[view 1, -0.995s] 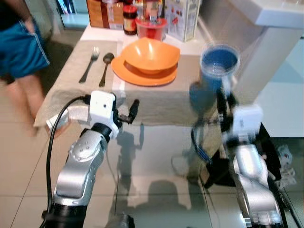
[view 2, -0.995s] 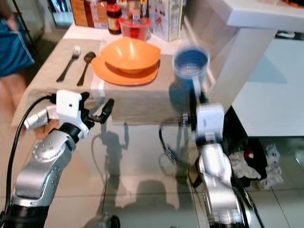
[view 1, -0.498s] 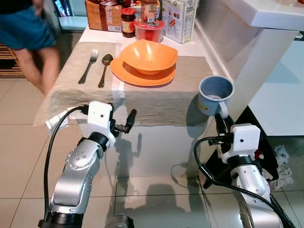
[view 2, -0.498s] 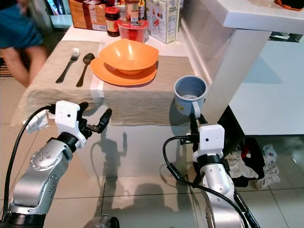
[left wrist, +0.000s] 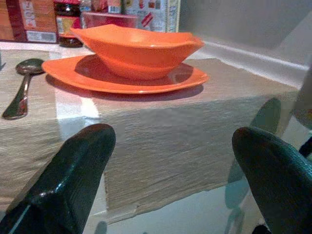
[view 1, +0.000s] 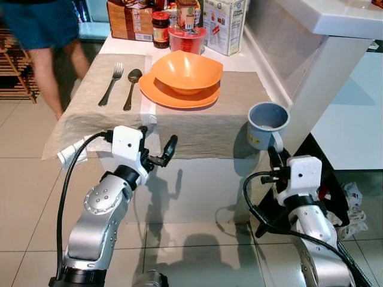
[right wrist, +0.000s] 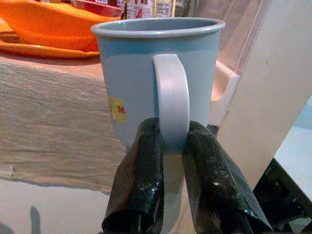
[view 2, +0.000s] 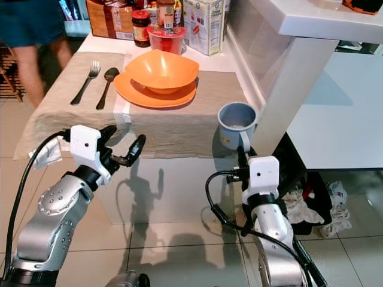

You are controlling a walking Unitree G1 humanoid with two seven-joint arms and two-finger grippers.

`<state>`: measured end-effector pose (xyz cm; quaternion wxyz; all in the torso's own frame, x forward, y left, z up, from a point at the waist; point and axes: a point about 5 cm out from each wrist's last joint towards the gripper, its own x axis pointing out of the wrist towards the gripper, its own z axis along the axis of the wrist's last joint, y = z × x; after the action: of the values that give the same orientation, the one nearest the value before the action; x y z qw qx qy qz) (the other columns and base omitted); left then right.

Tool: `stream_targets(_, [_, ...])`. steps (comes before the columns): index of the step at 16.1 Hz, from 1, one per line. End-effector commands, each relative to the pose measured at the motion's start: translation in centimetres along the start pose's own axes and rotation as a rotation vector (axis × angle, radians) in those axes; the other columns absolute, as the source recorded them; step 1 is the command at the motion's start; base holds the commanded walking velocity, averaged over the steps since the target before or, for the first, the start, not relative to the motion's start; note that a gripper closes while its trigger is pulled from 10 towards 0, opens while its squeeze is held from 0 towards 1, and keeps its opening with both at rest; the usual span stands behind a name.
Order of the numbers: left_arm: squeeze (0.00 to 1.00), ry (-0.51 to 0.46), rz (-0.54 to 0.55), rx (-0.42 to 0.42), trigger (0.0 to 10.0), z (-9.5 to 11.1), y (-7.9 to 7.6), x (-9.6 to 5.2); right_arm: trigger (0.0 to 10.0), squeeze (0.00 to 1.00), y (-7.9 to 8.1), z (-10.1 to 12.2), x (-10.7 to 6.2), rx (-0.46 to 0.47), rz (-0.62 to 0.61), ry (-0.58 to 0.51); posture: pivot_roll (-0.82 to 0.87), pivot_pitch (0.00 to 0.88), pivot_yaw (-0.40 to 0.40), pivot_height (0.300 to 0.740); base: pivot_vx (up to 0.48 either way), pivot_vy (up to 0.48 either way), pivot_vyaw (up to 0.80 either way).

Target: Setting the table

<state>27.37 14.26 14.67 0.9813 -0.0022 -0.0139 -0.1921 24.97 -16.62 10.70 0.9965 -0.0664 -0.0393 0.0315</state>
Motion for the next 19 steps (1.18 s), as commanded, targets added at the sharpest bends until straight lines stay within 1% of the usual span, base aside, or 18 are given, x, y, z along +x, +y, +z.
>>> stream_targets(1, [0.0, -0.023, -0.032, -0.006, 10.0, 0.5, -0.4, -0.1, 0.0, 0.0, -0.6, -0.2, 0.1, -0.008, -0.013, 0.012, 0.03, 0.0, -0.02, 0.74, 0.0, -0.48, 0.0])
stream_targets(7, [0.0, -0.033, -0.055, -0.015, 10.0, 0.4, -0.7, 0.1, 0.0, 0.0, -0.9, -0.3, 0.8, -0.02, -0.004, 0.008, 0.03, 0.0, -0.024, 0.74, 0.0, -0.48, 0.0])
stream_targets(10, [0.0, -0.03, -0.038, -0.006, 10.0, 0.3, -0.5, 0.2, 0.0, 0.0, -0.9, -0.3, 0.9, -0.026, -0.001, 0.005, 0.03, 0.0, -0.025, 0.74, 0.0, -0.459, 0.0])
stream_targets(11, [0.0, -0.024, -0.023, 0.008, 10.0, 0.2, -0.3, 0.3, 0.0, 0.0, -0.7, -0.2, 0.9, -0.033, 0.007, -0.004, 0.03, 0.0, -0.024, 0.74, 0.289, -0.379, 0.0])
stream_targets(14, [0.0, -0.019, -0.023, 0.03, 10.0, 0.2, -0.4, 0.6, 0.0, 0.0, -0.6, -0.1, 0.9, -0.039, 0.013, -0.015, 0.03, 0.0, -0.02, 0.74, 0.323, -0.353, 0.0])
stream_targets(18, [0.0, -0.021, -0.03, 0.033, 10.0, 0.2, -0.7, 0.9, 0.0, 0.0, -0.4, -0.1, 0.9, -0.047, 0.016, -0.017, 0.02, 0.0, -0.015, 0.74, 0.336, -0.339, 0.0])
stream_targets(19, [0.0, -0.021, -0.029, 0.034, 10.0, 0.2, -0.7, 1.1, 0.0, 0.0, -0.4, -0.2, 0.9, -0.045, 0.012, -0.008, 0.02, 0.0, -0.015, 0.74, 0.356, -0.319, -0.8])
